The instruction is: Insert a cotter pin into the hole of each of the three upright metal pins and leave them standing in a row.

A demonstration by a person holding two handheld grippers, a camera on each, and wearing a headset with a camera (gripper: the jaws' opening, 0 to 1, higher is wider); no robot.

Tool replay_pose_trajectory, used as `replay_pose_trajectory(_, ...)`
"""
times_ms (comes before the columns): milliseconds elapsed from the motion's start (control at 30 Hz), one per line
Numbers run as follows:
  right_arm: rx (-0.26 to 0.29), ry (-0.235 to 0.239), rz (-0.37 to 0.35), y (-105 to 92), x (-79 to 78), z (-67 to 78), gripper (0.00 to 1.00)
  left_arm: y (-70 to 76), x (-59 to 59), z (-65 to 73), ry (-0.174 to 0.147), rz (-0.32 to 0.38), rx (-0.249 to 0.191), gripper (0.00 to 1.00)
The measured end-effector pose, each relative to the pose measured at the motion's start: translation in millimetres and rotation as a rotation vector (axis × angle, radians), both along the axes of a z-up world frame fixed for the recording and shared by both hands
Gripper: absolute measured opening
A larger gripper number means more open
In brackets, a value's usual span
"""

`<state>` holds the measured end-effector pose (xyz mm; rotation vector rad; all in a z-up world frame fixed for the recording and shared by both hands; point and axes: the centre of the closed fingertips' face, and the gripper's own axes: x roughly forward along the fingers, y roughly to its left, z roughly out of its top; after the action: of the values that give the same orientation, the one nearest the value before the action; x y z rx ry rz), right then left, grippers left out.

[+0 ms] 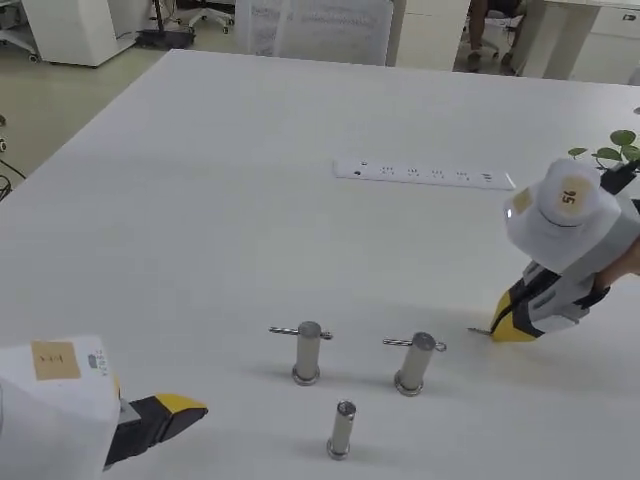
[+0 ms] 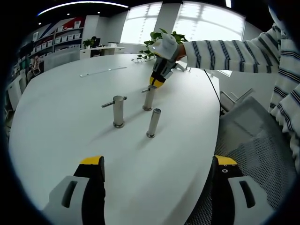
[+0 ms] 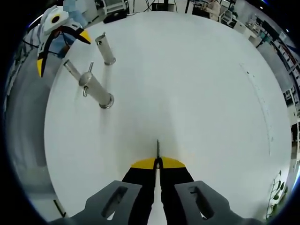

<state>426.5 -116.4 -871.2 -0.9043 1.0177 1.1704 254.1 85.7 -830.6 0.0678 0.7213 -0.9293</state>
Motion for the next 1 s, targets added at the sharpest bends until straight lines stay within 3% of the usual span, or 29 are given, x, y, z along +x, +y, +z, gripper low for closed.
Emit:
replay_pose_trajectory(133,-0.015,-0.034,0.022,0.6,-0.8,0.2,0.03,0.6,0.1,0.3,-0.002,0.004,0.0,0.94)
replay_pose_trajectory(333,-0.012,-0.045,0.007,-0.3,0.5,0.6,0.02,-0.7,2.0,1.7,-0.008,0.006,0.0,0.93)
replay_pose_trajectory(467,-0.017,-0.085,0.03,-1.1,0.5,2.0,0.02,0.8,3.3,0.2,-0.011,0.009,0.012,0.94)
replay_pose_trajectory(800,0.012,-0.167,0.034,-1.8,3.8,15.2,0.02,5.4,6.5,1.1,-0.018,0.025,0.023,0.93)
replay_pose_trajectory(1000,0.011,-0.205,0.06,-0.6,-3.8,25.2,0.02,10.8,9.8,4.4,-0.03,0.033,0.033,0.92)
